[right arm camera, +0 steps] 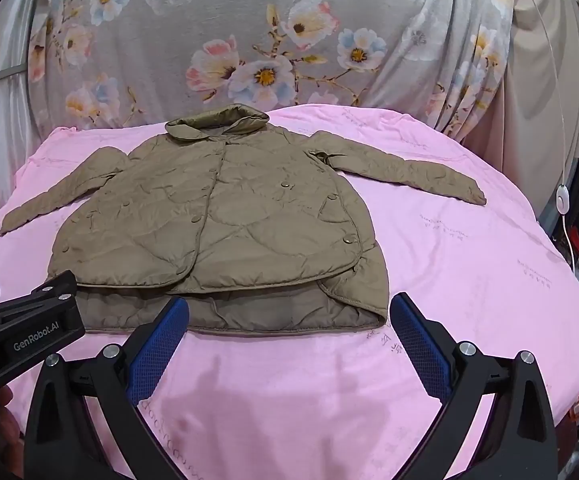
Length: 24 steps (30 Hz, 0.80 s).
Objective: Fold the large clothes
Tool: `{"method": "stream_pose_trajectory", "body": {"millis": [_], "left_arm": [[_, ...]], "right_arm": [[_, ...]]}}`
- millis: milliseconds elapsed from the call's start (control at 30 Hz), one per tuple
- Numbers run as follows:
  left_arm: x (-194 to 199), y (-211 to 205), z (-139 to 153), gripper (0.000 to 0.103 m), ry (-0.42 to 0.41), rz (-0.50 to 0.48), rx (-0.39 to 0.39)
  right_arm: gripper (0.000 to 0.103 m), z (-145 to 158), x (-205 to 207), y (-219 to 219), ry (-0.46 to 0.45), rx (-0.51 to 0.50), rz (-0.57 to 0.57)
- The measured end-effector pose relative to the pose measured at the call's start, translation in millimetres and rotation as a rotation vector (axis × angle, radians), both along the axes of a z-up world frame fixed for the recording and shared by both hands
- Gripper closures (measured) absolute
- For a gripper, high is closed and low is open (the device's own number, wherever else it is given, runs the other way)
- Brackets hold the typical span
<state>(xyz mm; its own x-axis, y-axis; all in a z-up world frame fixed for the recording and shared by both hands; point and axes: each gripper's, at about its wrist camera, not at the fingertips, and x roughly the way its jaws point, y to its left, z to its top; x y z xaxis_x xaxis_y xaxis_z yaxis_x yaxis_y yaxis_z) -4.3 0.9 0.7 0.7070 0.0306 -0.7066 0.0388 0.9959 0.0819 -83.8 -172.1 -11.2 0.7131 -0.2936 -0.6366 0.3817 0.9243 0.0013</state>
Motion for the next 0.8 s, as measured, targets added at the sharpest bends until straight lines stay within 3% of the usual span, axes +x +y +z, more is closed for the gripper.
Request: {"method": "stream_pose_trajectory", "body": {"millis": [800], "left_arm": [[-2.5, -1.7, -6.9, 0.005, 0.007, -0.003, -0.002]], "right_arm": [[0.005, -4.3, 0.8, 7.9, 0.009, -0.002, 0.0]]}}
